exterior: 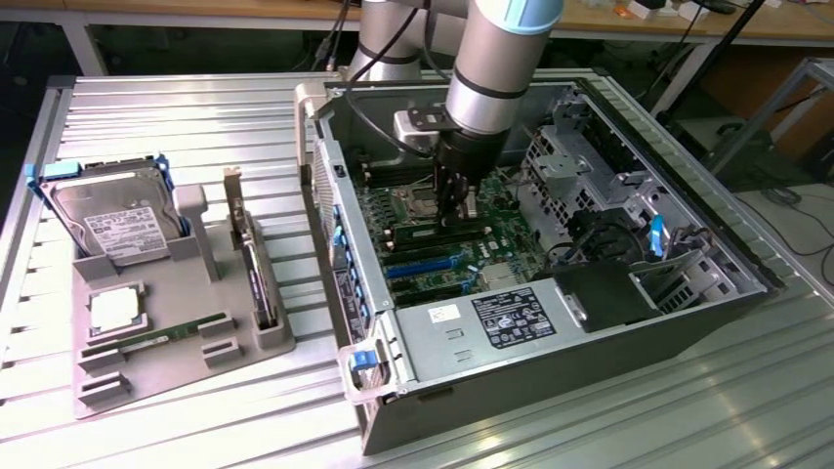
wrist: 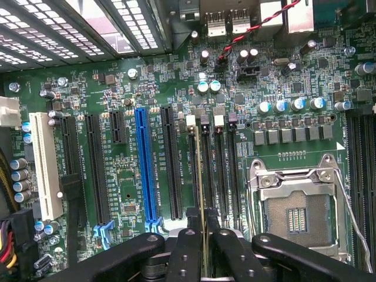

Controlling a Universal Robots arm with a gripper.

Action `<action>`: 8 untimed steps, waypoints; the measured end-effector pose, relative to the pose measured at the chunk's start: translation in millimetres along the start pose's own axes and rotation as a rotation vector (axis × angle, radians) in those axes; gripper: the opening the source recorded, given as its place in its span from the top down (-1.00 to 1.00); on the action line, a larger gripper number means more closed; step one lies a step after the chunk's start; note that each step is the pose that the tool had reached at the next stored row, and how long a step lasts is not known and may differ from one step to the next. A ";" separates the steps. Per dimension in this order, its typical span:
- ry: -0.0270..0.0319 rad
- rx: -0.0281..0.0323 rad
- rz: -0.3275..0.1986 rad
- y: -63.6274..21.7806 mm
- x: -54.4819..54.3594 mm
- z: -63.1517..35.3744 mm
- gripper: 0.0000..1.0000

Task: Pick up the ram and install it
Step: 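Insert the ram into the slot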

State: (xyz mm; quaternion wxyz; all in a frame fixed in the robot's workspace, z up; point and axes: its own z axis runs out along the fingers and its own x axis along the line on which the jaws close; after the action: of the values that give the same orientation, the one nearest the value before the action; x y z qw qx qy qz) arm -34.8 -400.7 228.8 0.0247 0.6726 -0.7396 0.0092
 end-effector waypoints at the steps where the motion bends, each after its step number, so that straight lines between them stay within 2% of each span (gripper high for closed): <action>1: -0.0001 0.0000 0.000 0.0 0.0 0.1 0.72; 8: 0.0000 -0.0008 0.000 -1.9 -0.2 0.1 0.72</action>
State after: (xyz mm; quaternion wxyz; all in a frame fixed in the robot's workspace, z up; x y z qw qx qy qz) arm -32.8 -400.7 228.6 0.0249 0.6726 -0.7395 0.0089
